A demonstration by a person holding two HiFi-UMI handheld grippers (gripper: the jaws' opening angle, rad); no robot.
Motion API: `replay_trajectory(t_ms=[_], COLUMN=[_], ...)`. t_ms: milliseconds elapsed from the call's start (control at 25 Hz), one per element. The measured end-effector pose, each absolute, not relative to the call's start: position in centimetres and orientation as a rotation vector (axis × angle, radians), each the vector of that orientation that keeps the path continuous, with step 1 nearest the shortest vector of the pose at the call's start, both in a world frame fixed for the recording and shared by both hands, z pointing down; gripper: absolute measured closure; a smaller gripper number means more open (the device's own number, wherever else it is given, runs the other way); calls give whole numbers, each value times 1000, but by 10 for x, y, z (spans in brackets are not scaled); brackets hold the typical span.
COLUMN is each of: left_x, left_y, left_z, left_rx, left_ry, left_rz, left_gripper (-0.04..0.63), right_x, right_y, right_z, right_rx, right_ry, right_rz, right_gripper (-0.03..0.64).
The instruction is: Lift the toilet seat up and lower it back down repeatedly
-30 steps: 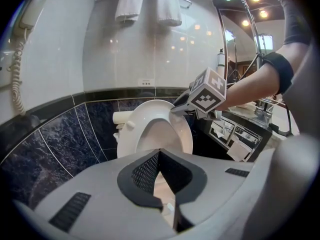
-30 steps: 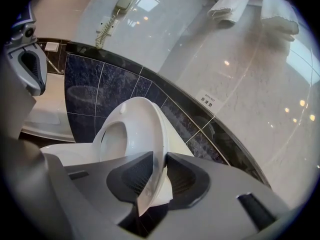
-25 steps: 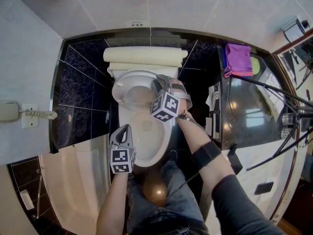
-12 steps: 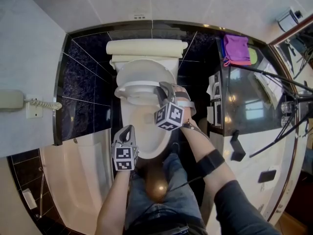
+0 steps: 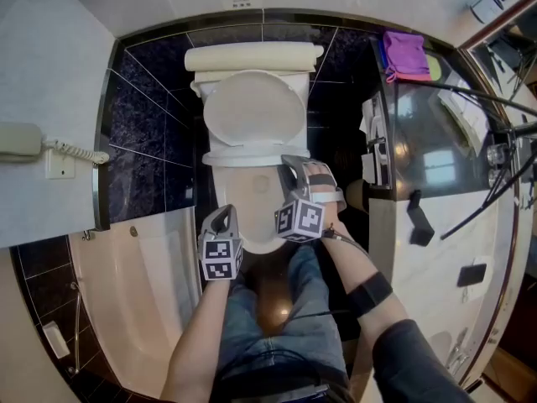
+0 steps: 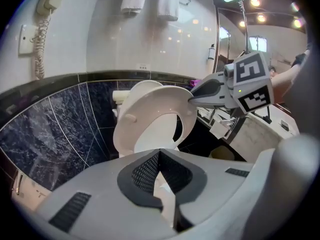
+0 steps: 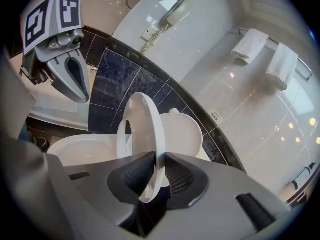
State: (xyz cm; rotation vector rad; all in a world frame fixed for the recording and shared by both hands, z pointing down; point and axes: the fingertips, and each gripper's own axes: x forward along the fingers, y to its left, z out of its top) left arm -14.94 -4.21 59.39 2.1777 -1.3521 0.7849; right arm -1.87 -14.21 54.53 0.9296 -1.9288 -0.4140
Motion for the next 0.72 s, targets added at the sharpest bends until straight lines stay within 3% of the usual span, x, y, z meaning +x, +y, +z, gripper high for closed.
replay_trajectory(t_ms=[720], left_x=[-147], left_y=[13], left_z=[645], left_rx=[2208], left_ry=[-1236], left_rz=[771], left_gripper=[595], right_x=[-34], right_y=[15], right_z=[624], right_rx=[798], right_ry=[-1815], right_rz=[-427], right_gripper=[525])
